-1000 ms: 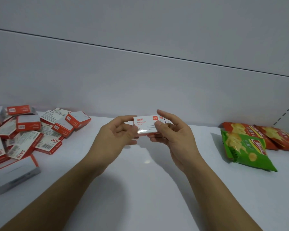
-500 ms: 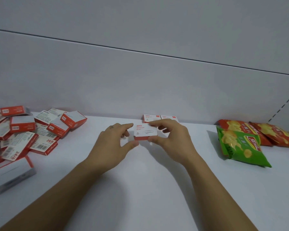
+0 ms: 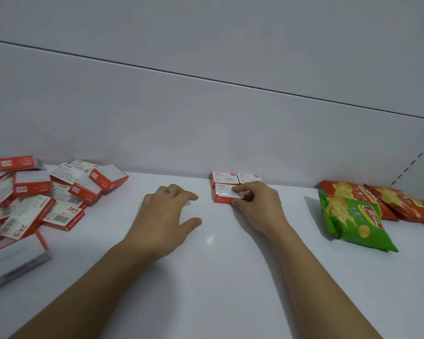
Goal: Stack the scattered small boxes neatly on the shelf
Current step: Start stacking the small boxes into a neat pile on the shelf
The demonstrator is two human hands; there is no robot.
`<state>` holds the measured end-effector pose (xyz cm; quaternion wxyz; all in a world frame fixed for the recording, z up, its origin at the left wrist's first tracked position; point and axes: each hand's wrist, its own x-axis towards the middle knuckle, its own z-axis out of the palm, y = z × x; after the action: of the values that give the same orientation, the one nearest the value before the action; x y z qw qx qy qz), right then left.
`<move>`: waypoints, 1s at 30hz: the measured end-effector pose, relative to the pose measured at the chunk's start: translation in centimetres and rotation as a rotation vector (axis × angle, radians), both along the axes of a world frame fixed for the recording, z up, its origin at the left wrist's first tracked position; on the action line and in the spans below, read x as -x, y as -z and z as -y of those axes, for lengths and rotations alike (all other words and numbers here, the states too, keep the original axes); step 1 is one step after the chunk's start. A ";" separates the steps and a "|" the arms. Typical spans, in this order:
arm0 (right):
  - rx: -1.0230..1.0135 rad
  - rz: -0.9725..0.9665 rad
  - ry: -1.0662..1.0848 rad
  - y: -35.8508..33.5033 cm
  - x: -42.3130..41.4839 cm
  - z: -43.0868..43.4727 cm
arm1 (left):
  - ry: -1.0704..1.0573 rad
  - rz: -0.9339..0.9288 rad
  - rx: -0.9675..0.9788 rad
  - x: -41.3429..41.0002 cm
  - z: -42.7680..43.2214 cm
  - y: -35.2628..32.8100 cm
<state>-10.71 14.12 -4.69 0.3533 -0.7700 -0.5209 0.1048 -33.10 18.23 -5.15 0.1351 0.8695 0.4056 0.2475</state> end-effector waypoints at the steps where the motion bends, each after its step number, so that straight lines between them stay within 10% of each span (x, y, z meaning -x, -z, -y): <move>1: 0.001 0.031 -0.004 0.1 0.0 -0.1 | 0.004 0.008 0.000 0.0 0.0 0.0; 30: -0.115 0.301 -0.150 -3.8 4.8 -0.4 | -0.152 -0.178 -0.219 2.8 -1.4 -3.1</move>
<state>-15.52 14.54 -0.89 0.3060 -0.7143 -0.6291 -0.0157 -35.93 19.67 -2.10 -0.0160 0.8644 0.4510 0.2216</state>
